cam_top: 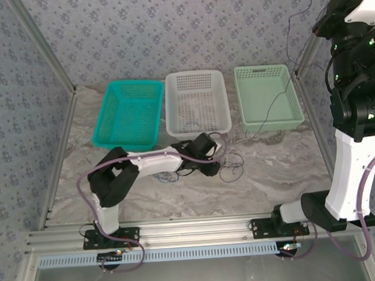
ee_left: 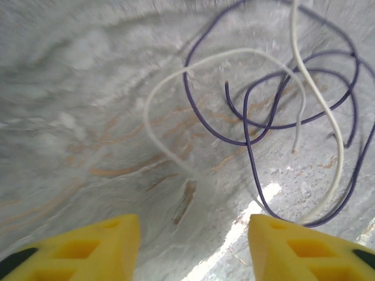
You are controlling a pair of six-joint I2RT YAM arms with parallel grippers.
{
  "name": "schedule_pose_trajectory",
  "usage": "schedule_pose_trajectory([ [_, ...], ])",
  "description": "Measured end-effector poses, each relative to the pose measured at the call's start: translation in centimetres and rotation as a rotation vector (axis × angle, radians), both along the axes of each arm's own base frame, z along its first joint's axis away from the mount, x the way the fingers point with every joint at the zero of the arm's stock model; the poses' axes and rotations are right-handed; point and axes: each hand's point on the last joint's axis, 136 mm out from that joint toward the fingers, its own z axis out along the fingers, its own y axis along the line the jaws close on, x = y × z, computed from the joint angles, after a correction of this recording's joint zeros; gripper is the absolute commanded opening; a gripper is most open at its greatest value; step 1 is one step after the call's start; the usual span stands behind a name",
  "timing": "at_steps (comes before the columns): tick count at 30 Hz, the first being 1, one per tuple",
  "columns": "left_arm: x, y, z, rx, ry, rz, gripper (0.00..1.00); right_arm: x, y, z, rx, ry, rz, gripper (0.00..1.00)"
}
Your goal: Untangle the cables
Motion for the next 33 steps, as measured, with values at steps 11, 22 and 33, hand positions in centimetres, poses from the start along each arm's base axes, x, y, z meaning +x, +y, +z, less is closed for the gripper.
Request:
schedule_pose_trajectory([
  [11,1.6,-1.5,8.5,-0.228,-0.250,-0.041,0.65,-2.1,0.8,0.9,0.041,-0.043,0.073,0.00],
  [22,1.9,-7.8,10.0,-0.409,-0.313,-0.242,0.66,-2.0,1.2,0.8,0.065,-0.042,0.110,0.00],
  [33,3.2,-12.7,9.3,-0.530,-0.326,-0.307,0.64,-2.1,1.5,0.4,0.088,-0.034,0.138,0.00],
])
